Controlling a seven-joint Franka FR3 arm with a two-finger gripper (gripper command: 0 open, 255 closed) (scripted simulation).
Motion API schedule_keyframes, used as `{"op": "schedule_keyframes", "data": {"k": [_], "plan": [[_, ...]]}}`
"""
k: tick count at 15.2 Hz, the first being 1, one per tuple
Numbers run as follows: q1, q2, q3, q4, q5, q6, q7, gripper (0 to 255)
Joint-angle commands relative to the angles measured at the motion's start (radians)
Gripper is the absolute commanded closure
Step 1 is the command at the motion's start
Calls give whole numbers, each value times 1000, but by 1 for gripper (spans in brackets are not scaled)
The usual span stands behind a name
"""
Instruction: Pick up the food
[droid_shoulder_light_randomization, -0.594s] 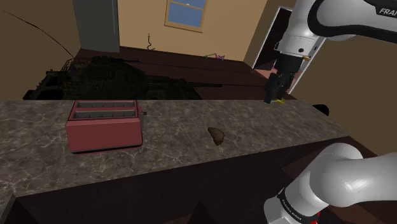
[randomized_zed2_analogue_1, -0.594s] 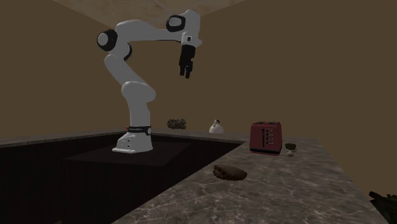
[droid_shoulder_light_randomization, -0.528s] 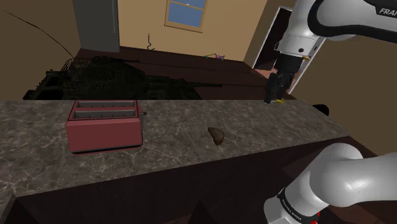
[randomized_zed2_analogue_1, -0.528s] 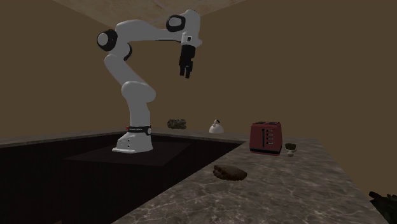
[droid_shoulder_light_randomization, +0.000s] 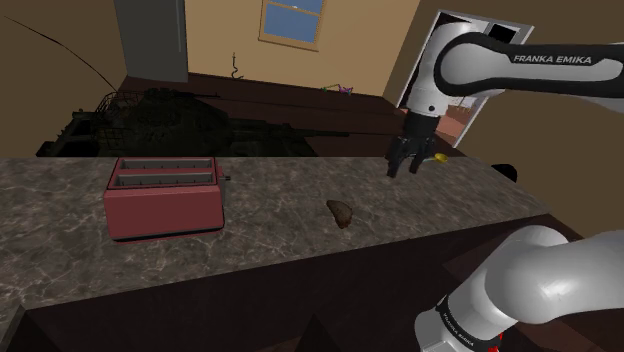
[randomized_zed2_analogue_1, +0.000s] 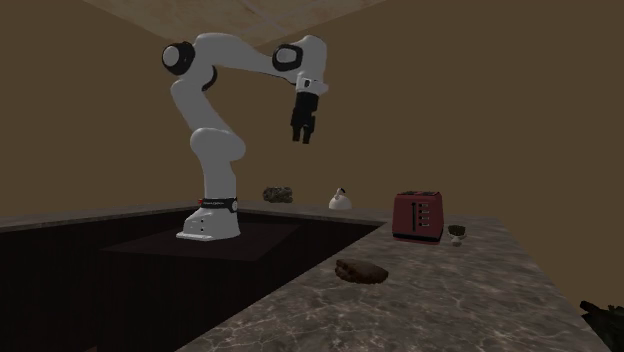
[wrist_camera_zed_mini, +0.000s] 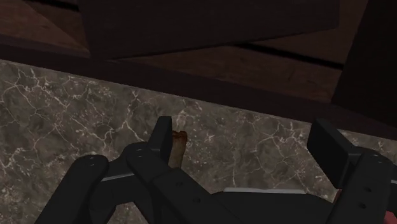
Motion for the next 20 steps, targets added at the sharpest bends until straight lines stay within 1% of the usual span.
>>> {"op": "schedule_keyframes", "data": {"k": [1,6,10,15,20], "plan": [[-11,58,-6,-21,0,80,13,0],[-31,210,-18,-51,6,257,50,0],[-45,351,-31,-51,16,393,74,0],[-59,543,-49,-19,40,548,95,0],[-74,743,-65,45,82,678,102,0]]}}
